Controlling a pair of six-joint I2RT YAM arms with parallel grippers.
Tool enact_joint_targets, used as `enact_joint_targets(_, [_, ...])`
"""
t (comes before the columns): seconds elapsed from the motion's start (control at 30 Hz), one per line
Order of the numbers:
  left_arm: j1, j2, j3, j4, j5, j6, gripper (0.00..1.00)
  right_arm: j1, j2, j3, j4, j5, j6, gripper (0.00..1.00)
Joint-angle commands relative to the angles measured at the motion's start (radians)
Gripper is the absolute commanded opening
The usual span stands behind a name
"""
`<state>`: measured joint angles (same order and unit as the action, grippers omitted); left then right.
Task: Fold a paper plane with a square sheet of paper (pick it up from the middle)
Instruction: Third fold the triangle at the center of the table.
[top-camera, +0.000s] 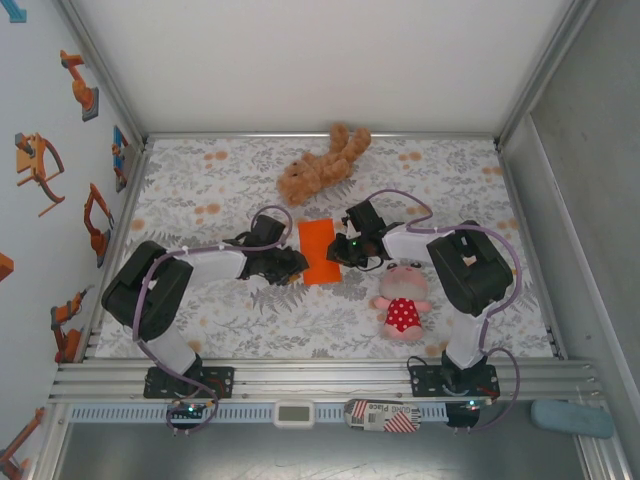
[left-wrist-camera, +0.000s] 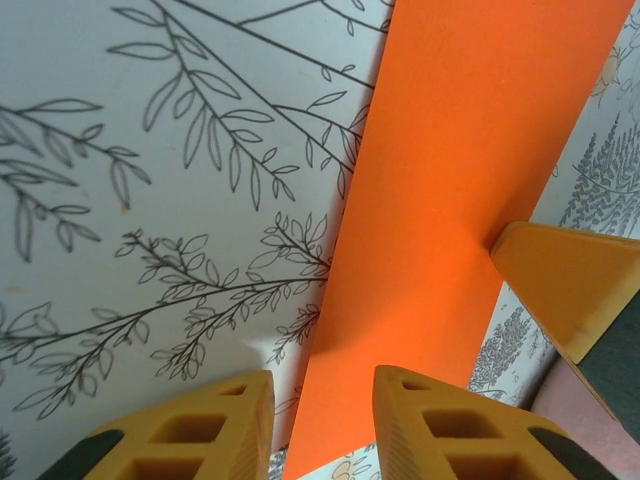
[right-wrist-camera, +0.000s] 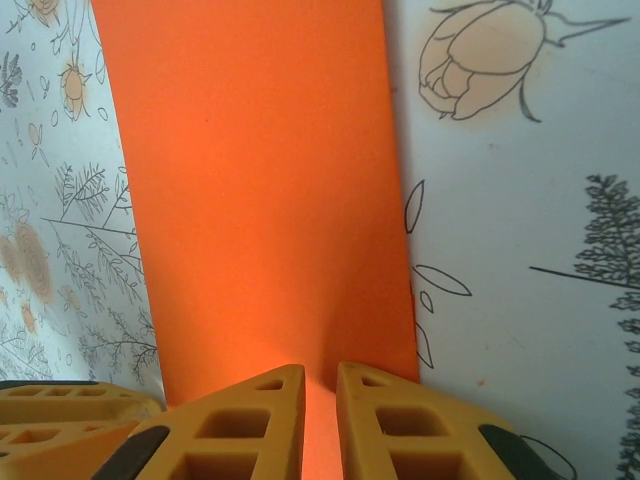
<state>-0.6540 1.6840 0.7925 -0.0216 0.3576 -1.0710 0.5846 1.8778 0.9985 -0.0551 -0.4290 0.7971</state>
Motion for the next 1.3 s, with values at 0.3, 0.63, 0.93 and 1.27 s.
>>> enact_joint_targets(0.3, [-0.004,0.035,0.04,0.029,0.056,0.02,0.32,-0.006,0.025,-0.034,-0.032,0.029,0.01,0.16])
enact_joint_targets(0.63, [0.015,0.044,0.045,0.137,0.093,0.014,0.31,-0.007,0.023,-0.037,-0.031,0.032,0.008,0.16])
enact_joint_targets(0.93, [0.051,0.074,0.044,0.131,0.09,0.015,0.27,-0.008,0.016,-0.04,-0.031,0.036,0.007,0.16])
enact_joint_targets(1.27, [0.062,0.086,0.04,0.146,0.11,0.001,0.14,-0.011,0.005,-0.032,-0.029,0.036,0.007,0.16])
